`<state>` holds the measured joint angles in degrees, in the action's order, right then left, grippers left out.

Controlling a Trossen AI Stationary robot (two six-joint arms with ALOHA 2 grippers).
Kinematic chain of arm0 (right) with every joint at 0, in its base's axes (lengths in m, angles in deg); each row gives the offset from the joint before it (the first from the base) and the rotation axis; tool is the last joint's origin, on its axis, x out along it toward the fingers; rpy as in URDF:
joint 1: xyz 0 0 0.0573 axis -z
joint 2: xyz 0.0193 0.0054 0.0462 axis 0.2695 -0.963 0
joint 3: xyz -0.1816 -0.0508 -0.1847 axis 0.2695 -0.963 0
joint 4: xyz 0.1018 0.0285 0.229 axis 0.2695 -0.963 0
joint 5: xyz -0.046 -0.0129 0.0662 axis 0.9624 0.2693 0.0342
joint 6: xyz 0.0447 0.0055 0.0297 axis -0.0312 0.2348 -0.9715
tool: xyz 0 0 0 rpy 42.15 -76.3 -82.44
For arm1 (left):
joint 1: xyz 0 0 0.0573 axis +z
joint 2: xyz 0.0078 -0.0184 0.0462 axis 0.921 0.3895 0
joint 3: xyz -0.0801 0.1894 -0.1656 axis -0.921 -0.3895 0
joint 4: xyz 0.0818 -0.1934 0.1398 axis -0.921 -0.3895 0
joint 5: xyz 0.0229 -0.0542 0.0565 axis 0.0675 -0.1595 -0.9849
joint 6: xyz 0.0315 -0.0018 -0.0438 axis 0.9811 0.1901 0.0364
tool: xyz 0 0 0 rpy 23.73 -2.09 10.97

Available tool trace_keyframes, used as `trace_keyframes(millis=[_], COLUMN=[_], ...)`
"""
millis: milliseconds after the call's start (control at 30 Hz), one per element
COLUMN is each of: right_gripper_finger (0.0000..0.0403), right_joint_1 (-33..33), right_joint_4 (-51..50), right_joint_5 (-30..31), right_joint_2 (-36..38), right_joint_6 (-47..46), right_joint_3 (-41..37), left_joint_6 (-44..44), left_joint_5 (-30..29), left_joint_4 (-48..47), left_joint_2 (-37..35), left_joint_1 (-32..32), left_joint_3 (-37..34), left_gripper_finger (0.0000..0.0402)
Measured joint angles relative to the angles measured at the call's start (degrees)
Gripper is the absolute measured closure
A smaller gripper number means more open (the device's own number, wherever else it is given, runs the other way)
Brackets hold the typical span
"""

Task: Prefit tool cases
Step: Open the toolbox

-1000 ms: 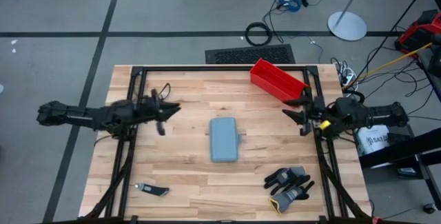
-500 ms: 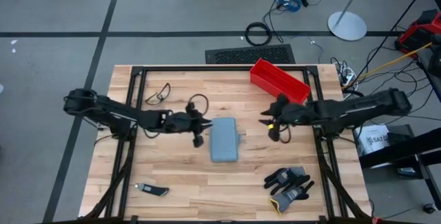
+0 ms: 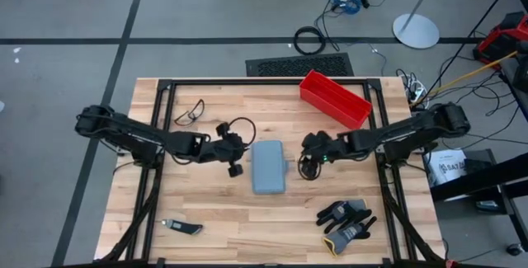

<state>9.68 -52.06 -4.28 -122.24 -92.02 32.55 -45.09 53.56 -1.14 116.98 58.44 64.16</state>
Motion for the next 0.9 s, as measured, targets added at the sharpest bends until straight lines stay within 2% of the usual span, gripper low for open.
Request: trace_keyframes(millis=[200,400,633,900], right_gripper_finger=[0.0193,0.0197,0.0204,0.0205], right_joint_1=[0.2,1.1,1.5,1.6], right_joint_4=[6.4,10.0,15.3,13.4], right_joint_5=[-1.9,-1.7,-1.9,-1.9], right_joint_2=[-6.9,-11.0,-12.0,-12.3], right_joint_6=[-3.8,-5.3,-4.0,-5.4], right_joint_3=[0.0,0.0,0.0,0.0], left_joint_6=[-3.1,-4.6,-7.5,-7.7], left_joint_5=[-0.1,-0.1,-0.1,-0.1], left_joint_4=[-5.2,-6.4,-7.9,-8.0], left_joint_2=[-0.3,-0.3,-0.3,-0.3], left_joint_1=[-1.6,-2.9,-3.5,-3.5], left_joint_3=[-0.1,-0.4,-0.4,-0.4], left_gripper_finger=[0.0333,0.0333,0.0333,0.0333])
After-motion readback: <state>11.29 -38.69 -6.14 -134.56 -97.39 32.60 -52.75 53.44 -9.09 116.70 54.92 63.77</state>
